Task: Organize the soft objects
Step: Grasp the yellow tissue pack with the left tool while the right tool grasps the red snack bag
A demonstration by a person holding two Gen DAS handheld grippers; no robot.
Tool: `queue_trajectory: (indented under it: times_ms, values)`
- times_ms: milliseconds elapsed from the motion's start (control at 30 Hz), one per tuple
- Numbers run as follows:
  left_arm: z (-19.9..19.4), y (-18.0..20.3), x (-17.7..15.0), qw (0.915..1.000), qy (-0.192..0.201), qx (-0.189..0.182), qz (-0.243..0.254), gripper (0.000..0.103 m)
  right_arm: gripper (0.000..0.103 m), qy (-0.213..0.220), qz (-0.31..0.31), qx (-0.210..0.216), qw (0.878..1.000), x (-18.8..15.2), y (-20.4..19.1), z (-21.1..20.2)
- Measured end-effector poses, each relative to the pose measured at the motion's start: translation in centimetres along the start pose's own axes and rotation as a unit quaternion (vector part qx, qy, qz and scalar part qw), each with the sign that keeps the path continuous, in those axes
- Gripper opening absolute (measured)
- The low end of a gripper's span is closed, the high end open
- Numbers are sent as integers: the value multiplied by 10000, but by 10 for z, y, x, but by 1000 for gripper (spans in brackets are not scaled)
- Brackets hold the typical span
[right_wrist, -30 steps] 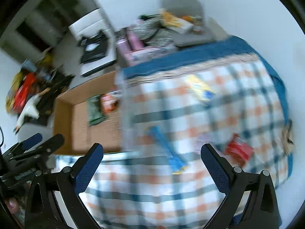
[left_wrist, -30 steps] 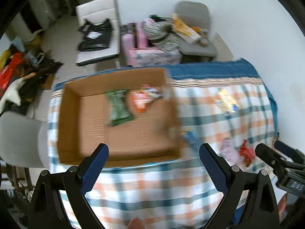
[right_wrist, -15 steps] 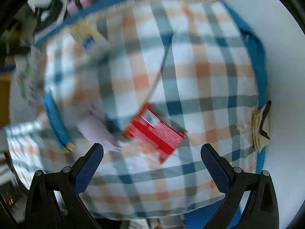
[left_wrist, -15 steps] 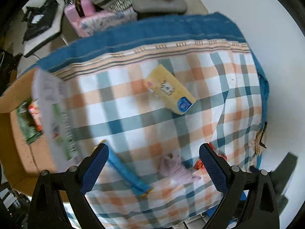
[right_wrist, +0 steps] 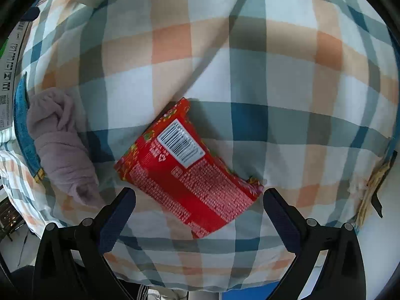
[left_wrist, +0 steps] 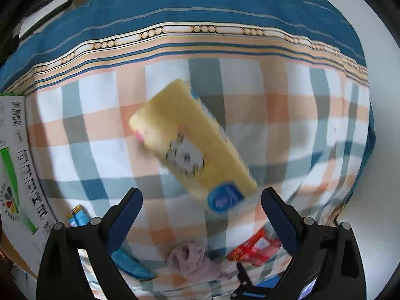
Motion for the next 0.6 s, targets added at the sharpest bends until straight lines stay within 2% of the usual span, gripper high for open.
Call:
queue_trajectory:
  times_ms: [133, 200, 233, 267, 333, 433, 533, 600]
  values:
    - [12, 3, 13, 9999, -119, 8, -70, 97, 100, -63, -1, -15, 10000, 5, 5, 7]
    - [18, 4, 17, 9998, -162, -1, -98, 97, 87, -72, 14, -83, 9999, 7, 7, 9]
    - [20, 4, 19, 9999, -153, -7, -74, 91, 83, -69, 70, 18, 9999, 8, 7, 9]
    - [23, 3, 20, 9999, -148, 42, -39, 74, 79, -80, 135, 87, 9998, 8, 8, 10]
    - [28, 3, 19, 9997, -223, 90, 96, 59, 71, -10, 232, 148, 9996, 7, 9, 8]
    - [28, 3, 13, 9993, -66, 225, 282, 55, 63, 66, 674, 335, 9971, 4, 14, 4]
    - [26, 3, -3, 9960, 69, 597, 661, 53, 59, 240, 1274, 593, 9898, -1, 28, -3]
    - [27, 1, -13, 9925, 131, 821, 895, 54, 58, 356, 1496, 614, 9862, -6, 38, -5]
Point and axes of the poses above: each gripper's, at about its wrist camera, not at the fingertips, and z roughly the way its jaws point, y to its right, x to its top, the point moved 2 cm from there along z, roughly the way its jaws point, and after that the axes turned 4 degrees about -z, right-handed, at the moved point
